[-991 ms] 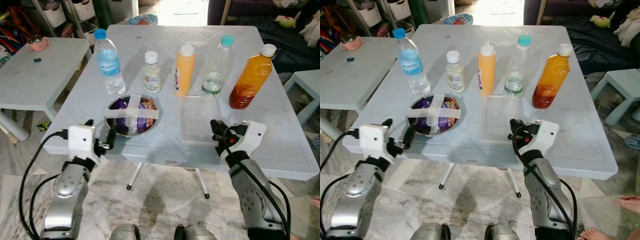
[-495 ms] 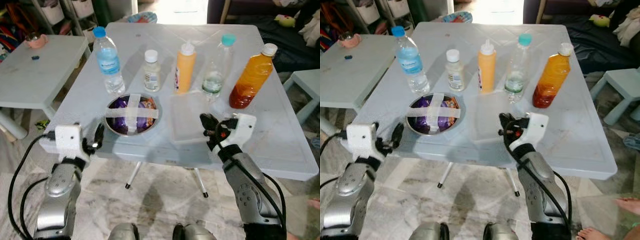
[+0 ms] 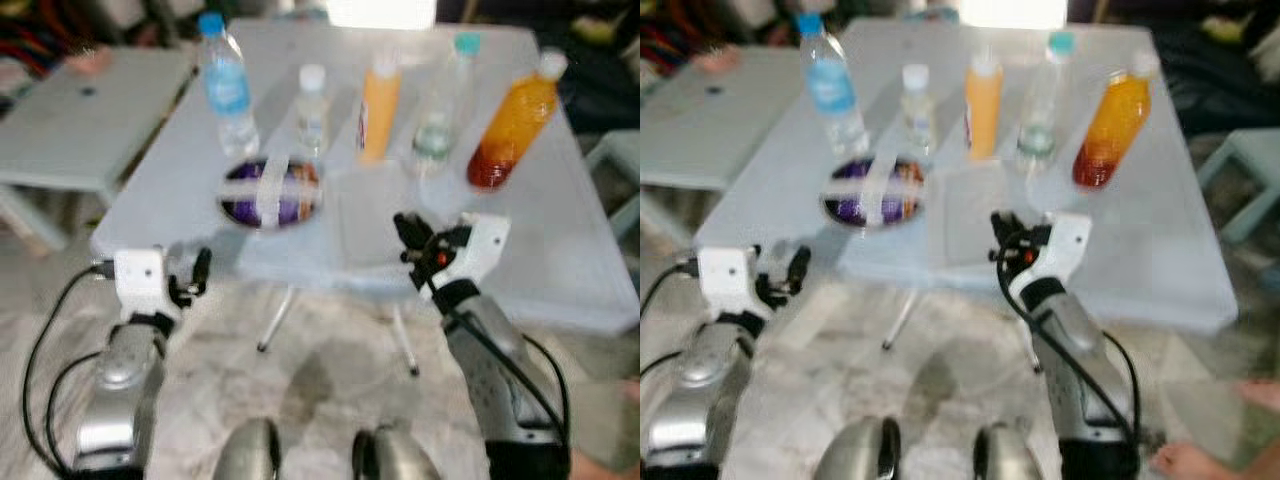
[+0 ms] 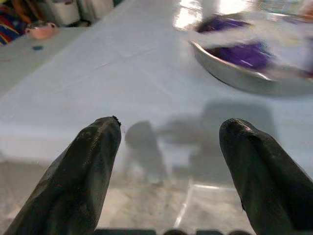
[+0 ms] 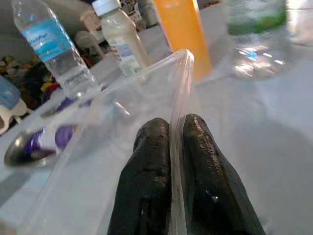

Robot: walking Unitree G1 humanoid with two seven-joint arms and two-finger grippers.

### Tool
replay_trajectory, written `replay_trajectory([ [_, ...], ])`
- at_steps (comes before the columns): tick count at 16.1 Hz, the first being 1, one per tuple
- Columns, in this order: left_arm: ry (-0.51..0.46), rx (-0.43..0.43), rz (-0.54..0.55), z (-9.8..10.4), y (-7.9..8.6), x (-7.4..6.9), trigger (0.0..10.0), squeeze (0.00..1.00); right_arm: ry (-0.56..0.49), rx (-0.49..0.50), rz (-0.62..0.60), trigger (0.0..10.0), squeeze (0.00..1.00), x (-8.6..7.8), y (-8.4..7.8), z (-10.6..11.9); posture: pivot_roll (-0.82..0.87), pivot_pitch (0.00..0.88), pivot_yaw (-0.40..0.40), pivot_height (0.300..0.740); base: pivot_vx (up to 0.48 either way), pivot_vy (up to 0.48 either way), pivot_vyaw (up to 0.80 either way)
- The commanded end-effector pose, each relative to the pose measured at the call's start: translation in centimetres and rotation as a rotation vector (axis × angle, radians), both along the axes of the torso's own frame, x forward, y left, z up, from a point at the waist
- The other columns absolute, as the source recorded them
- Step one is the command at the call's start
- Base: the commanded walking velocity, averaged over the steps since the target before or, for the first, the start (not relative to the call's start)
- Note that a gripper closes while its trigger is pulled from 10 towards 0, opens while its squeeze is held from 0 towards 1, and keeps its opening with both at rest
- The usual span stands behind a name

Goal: Restocking fridge

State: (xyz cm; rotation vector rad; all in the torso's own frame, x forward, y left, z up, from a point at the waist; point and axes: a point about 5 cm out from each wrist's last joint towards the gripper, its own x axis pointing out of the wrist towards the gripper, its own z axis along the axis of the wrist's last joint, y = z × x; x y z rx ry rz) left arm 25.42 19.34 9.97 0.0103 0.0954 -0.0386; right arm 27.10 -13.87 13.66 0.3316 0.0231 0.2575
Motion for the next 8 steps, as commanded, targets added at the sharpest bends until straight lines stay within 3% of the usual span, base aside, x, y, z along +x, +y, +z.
replay_trajectory([
  [1, 0.015, 0.015, 0.002, -0.2, 0.1, 0.0, 10.0, 0.0, -0.009, -0.037, -0.048, 10.0, 0.0, -0.1, -0.6, 0.0, 0.03, 0.098, 0.029, 0.74, -0.337, 0.0, 0.0],
  [4, 0.016, 0.016, -0.005, -0.2, -0.2, 0.0, 10.0, 0.0, -0.041, -0.078, -0.148, 10.0, 0.0, 0.3, -1.7, 0.7, 0.03, 0.094, 0.028, 0.74, -0.335, 0.0, 0.0],
  [8, 0.02, 0.022, -0.006, -0.4, -0.1, 0.0, 10.0, 0.0, -0.054, -0.094, -0.149, 10.0, 0.0, 0.5, -1.5, 0.8, 0.04, 0.084, 0.026, 0.74, -0.328, 0.0, 0.0],
])
